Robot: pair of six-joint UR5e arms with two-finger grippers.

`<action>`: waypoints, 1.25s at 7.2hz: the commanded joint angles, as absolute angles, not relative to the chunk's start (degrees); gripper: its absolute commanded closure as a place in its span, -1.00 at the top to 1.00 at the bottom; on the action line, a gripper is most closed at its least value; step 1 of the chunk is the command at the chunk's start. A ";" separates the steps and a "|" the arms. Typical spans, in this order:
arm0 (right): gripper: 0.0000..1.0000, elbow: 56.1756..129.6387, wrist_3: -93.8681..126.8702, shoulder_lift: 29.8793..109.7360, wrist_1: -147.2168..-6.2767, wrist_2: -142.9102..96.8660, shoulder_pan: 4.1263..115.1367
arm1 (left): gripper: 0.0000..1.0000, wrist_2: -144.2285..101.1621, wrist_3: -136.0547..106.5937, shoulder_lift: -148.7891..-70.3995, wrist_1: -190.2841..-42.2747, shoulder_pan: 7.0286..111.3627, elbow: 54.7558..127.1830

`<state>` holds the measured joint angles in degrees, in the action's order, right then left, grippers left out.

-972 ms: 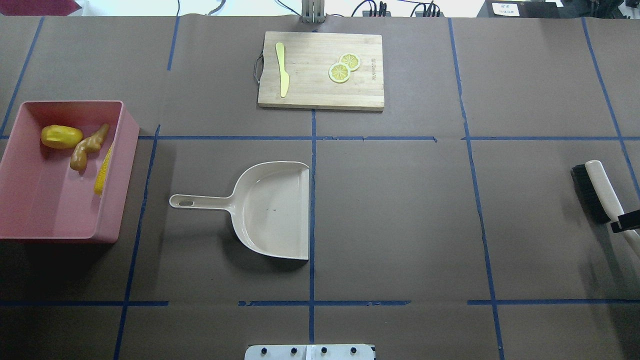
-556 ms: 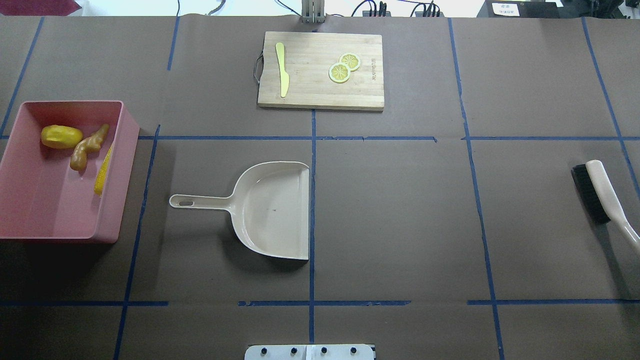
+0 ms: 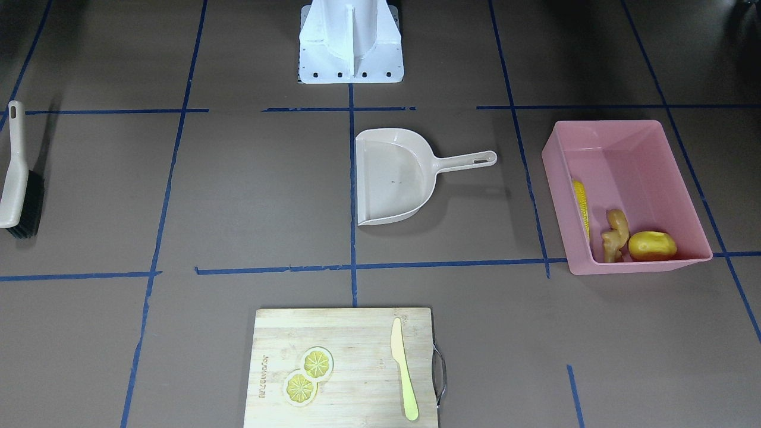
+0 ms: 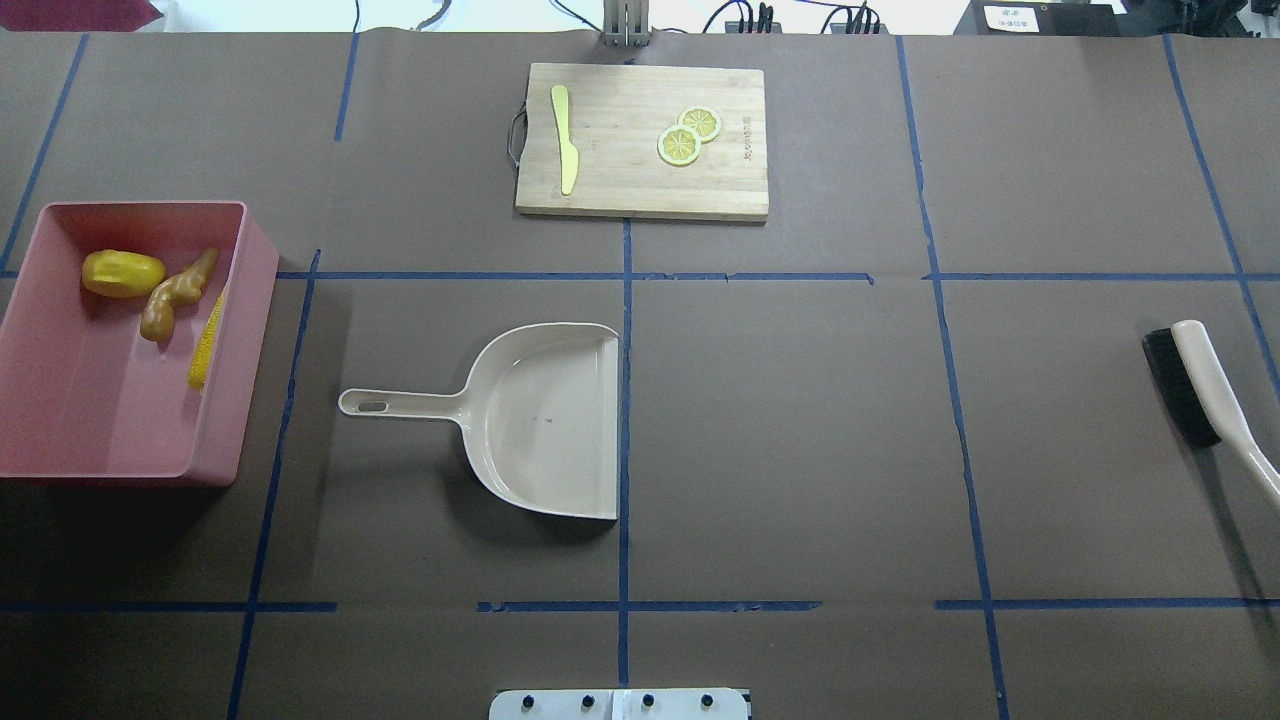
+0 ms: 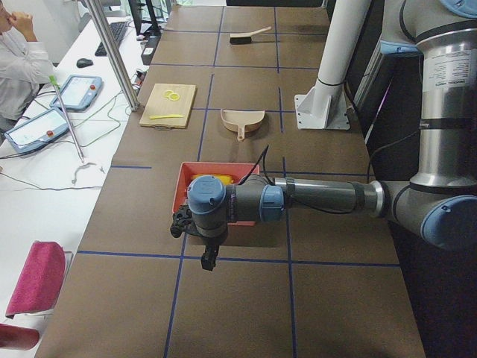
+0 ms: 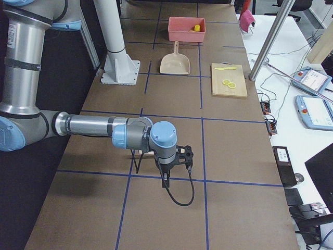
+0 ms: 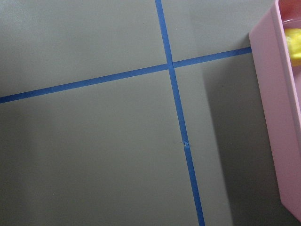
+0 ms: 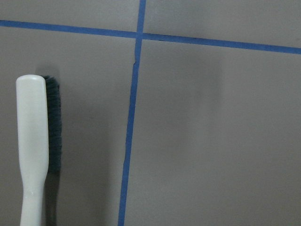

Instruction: Sweep and dump trash into bin

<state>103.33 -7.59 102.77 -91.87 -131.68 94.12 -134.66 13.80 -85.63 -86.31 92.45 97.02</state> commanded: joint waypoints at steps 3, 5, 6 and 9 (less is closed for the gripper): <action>1.00 103.36 -6.77 102.39 -92.11 -131.22 93.96 | 1.00 -134.30 13.71 -85.69 -86.31 92.37 96.07; 1.00 103.27 -5.63 102.48 -92.11 -131.66 93.69 | 1.00 -134.21 13.71 -85.17 -86.22 92.37 96.24; 1.00 103.27 -5.63 102.48 -92.11 -132.62 93.69 | 1.00 -134.21 13.71 -85.08 -86.31 92.37 96.59; 1.00 103.01 -4.23 102.48 -92.20 -132.89 92.91 | 1.00 -134.21 13.71 -84.73 -86.31 92.37 96.85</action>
